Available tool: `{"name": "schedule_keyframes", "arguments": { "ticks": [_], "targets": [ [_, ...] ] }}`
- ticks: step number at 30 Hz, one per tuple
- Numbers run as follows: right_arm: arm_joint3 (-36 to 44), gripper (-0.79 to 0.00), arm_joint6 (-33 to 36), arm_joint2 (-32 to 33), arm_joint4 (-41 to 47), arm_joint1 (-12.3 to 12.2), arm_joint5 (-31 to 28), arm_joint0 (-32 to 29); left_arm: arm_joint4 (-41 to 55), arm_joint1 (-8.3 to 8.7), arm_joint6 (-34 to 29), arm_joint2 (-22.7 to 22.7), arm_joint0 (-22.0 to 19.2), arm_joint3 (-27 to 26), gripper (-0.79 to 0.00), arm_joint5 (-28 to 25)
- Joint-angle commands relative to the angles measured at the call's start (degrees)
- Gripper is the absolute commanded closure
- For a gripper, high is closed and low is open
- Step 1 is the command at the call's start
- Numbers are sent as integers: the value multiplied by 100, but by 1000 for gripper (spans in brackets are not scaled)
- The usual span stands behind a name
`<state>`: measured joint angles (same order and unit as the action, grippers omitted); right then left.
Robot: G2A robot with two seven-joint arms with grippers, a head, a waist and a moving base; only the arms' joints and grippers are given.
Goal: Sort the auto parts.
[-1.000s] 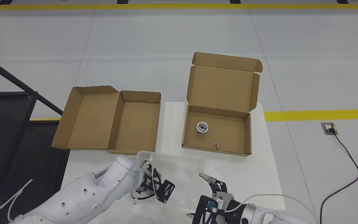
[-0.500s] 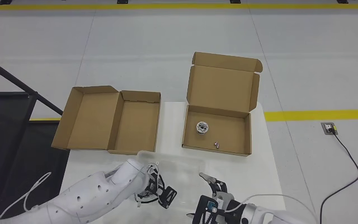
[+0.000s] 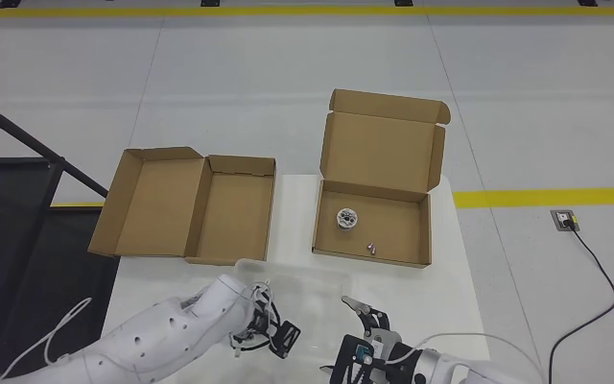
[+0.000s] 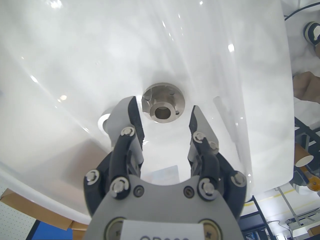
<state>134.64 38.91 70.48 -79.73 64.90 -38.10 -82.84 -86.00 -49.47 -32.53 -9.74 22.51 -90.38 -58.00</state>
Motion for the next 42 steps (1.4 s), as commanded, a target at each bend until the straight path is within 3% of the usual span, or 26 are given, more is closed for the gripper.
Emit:
{"name": "schedule_keyframes", "arguments": {
  "ticks": [1, 17, 22, 25, 29, 30, 36, 42],
  "targets": [
    [0, -785, 0, 0, 0, 0, 0, 0, -1, -21, -53, 0, 10, 31, -456, 0],
    [0, -785, 0, 0, 0, 0, 0, 0, 5, -208, -261, 0, 87, 278, -360, 0],
    [0, -785, 0, 0, 0, 0, 0, 0, 26, -263, -275, 0, 89, 346, -292, 0],
    [0, -785, 0, 0, 0, 0, 0, 0, 27, -282, -267, 0, 90, 381, -228, 0],
    [0, -785, 0, 0, 0, 0, 0, 0, 16, -290, -256, 0, 88, 390, 0, 0],
    [0, -785, 0, 0, 0, 0, 0, 0, 18, -284, -243, 0, 80, 382, 0, 0],
    [0, -785, 0, 0, 0, 0, 0, 0, 111, -157, -187, 0, -60, 172, 0, 0],
    [0, -785, 0, 0, 0, 0, 0, 0, 388, 250, -434, -87, -328, -430, 0, 0]
  ]
}}
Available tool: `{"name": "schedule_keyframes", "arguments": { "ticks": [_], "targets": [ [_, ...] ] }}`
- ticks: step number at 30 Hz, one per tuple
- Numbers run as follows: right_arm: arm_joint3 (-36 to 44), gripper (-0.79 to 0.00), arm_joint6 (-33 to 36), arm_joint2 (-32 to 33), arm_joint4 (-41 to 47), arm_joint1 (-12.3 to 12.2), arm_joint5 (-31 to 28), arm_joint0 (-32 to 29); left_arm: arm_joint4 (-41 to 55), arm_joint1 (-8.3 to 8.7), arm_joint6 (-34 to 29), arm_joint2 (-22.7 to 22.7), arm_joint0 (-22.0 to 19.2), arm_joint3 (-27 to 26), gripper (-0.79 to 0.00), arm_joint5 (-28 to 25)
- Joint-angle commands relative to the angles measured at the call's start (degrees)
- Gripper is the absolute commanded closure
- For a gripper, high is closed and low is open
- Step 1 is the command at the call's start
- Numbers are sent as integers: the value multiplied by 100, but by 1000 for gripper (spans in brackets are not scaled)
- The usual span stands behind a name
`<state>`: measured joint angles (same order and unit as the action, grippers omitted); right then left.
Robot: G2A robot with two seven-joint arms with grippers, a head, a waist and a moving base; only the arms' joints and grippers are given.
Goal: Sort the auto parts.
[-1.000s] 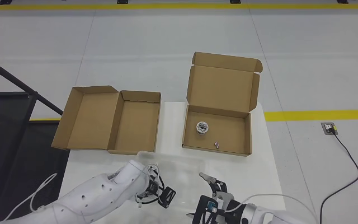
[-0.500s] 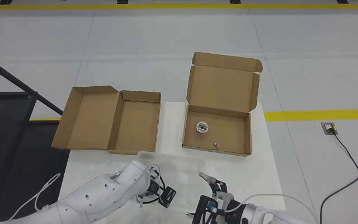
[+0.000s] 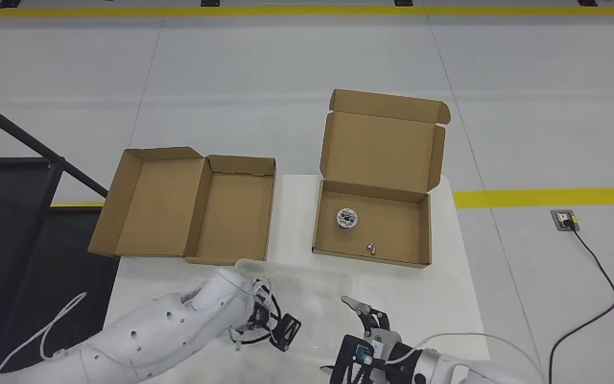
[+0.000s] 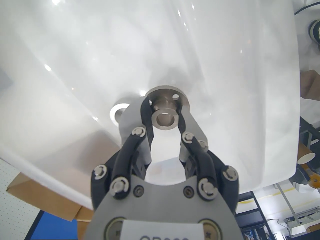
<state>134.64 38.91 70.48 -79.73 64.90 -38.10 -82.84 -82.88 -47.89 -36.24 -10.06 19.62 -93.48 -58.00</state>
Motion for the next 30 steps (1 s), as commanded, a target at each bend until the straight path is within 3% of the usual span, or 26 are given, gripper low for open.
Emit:
{"name": "schedule_keyframes", "arguments": {
  "ticks": [1, 5, 11, 21, 30],
  "targets": [
    [0, -785, 0, 0, 0, 0, 0, 0, 155, 188, -127, -140, -61, -242, 0, 0],
    [0, -785, 0, 0, 0, 0, 0, 0, 368, 621, -560, -639, 68, -822, 0, 253],
    [0, -785, 0, 0, 0, 0, 0, 0, 484, 1297, -1116, -1472, 619, -1693, 0, 1017],
    [0, -785, 0, 0, 0, 0, 0, 0, 3, 2262, -372, -2820, 1819, -2644, 0, 1889],
    [0, -785, 0, 0, 0, 0, 0, 0, -34, 2288, -338, -2845, 1864, -2674, 0, 1880]
  ]
}}
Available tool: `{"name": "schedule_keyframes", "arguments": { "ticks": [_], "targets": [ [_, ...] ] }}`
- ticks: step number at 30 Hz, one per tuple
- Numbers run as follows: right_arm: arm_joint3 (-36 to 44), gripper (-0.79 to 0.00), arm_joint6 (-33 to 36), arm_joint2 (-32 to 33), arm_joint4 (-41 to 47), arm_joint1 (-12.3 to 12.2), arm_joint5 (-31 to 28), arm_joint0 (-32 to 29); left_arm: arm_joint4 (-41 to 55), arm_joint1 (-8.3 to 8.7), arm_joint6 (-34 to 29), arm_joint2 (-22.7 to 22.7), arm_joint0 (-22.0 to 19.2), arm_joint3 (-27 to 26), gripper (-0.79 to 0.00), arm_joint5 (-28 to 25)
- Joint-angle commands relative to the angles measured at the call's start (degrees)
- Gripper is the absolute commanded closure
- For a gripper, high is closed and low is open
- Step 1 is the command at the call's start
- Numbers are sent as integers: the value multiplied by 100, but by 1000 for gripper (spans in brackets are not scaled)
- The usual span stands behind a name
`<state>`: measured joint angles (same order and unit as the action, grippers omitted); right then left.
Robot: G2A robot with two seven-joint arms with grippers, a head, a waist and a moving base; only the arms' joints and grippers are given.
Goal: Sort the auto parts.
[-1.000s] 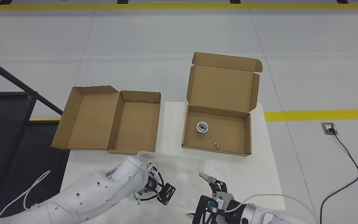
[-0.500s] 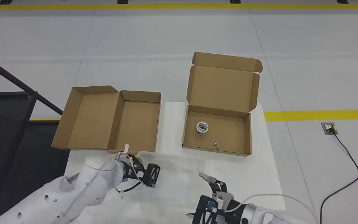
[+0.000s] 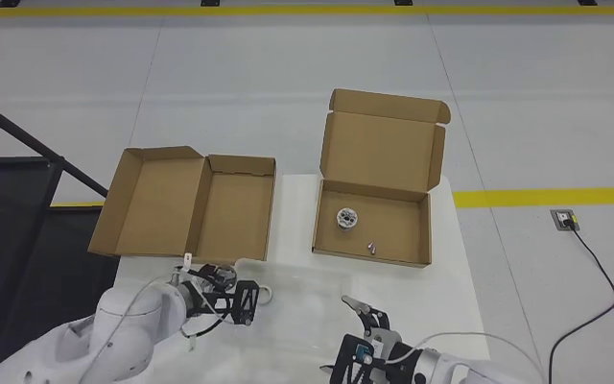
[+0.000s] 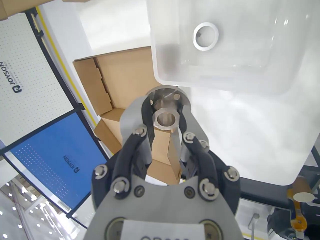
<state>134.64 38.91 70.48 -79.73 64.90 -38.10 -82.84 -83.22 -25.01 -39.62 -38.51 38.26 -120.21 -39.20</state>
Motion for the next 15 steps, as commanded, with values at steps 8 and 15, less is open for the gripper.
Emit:
{"name": "schedule_keyframes", "arguments": {
  "ticks": [8, 15],
  "targets": [
    [0, -785, 0, 0, 0, 0, 0, 0, 559, 2, 874, -379, 231, 711, 0, 887],
    [0, -785, 0, 0, 0, 0, 0, 0, 1118, 230, 1882, -1186, 619, 1469, 0, 1454]
  ]
}}
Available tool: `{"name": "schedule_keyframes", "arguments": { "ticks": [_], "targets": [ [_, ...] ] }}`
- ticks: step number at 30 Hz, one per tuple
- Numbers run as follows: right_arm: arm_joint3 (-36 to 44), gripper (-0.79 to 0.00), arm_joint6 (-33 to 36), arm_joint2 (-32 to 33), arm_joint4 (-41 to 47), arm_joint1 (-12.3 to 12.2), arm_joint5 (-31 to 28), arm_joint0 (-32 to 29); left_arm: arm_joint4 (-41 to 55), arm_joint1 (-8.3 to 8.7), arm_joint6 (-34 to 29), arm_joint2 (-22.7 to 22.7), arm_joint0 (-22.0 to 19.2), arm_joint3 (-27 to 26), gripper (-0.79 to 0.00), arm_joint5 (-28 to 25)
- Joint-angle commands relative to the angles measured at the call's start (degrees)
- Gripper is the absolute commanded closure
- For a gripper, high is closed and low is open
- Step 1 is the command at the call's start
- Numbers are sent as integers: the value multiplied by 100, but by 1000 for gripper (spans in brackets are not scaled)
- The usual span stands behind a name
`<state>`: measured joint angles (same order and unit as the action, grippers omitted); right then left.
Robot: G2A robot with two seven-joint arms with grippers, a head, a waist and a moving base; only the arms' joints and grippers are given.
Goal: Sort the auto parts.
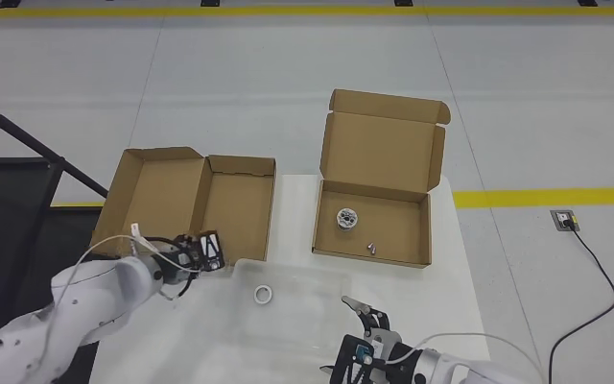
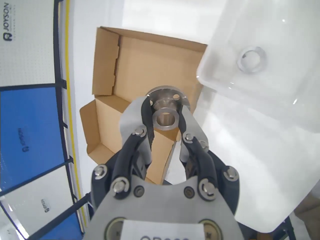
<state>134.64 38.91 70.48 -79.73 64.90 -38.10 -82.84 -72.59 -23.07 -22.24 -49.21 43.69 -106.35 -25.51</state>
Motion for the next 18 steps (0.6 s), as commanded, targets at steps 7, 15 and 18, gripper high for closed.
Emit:
{"name": "schedule_keyframes", "arguments": {
  "ticks": [7, 15, 18],
  "targets": [
    [0, -785, 0, 0, 0, 0, 0, 0, 426, 219, 1228, -745, 564, 642, 0, 253],
    [0, -785, 0, 0, 0, 0, 0, 0, 526, 260, 1524, -925, 769, 769, 0, 267],
    [0, -785, 0, 0, 0, 0, 0, 0, 526, 260, 1524, -925, 769, 769, 0, 267]
  ]
}}
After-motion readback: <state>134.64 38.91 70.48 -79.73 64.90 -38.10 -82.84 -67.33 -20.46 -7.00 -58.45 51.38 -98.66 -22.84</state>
